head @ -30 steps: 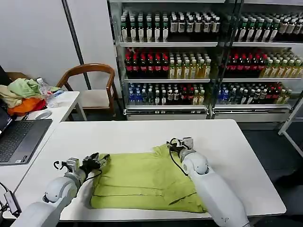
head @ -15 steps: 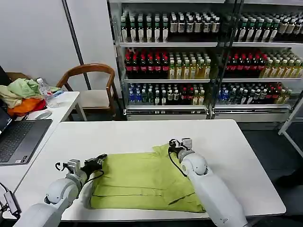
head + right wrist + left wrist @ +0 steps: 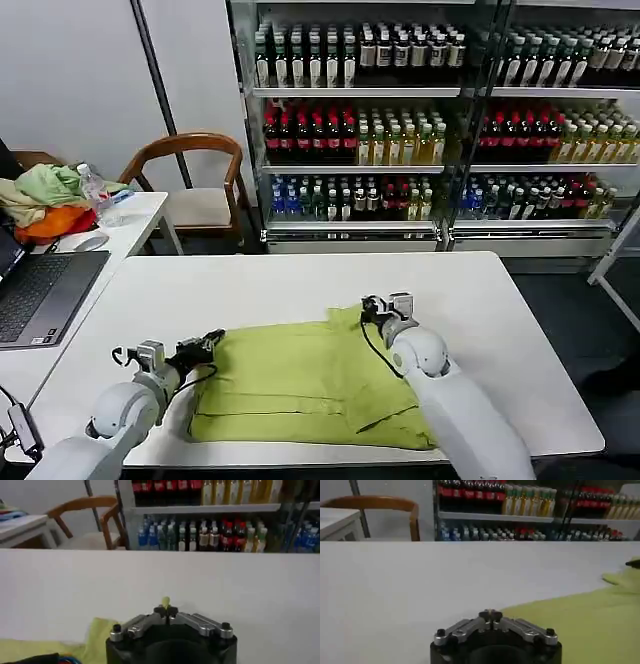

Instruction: Fold and organize the clothes.

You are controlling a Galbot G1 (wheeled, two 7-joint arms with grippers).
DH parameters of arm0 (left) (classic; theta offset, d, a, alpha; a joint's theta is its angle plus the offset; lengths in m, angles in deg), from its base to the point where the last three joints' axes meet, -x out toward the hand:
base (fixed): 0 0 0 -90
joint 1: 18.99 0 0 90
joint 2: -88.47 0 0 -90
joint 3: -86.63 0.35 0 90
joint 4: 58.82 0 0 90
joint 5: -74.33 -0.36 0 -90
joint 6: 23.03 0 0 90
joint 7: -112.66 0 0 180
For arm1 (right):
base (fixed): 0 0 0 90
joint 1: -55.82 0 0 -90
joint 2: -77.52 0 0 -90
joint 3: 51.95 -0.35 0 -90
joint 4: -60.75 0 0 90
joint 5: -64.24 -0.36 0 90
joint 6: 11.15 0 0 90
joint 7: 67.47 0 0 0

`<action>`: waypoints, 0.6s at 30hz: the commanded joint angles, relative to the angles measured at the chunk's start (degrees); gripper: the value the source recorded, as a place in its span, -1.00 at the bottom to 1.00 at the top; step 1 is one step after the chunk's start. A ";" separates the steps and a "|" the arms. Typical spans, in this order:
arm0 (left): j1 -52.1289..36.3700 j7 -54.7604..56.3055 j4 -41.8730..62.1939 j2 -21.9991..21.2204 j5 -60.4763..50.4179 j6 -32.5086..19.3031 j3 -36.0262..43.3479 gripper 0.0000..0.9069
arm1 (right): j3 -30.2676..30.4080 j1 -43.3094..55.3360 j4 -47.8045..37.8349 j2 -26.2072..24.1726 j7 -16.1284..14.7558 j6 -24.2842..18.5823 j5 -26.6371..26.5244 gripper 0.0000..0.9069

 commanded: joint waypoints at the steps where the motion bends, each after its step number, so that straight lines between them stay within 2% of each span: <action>1: 7.29 1.03 -10.25 0.60 0.28 -1.56 -3.43 -0.93 | -3.35 -7.39 15.25 -4.56 0.29 0.23 -0.92 -1.00; 18: 16.10 1.92 -16.31 0.62 -0.17 -3.10 -8.85 -0.93 | -7.94 -22.71 24.89 -6.11 -0.25 0.04 1.53 -1.00</action>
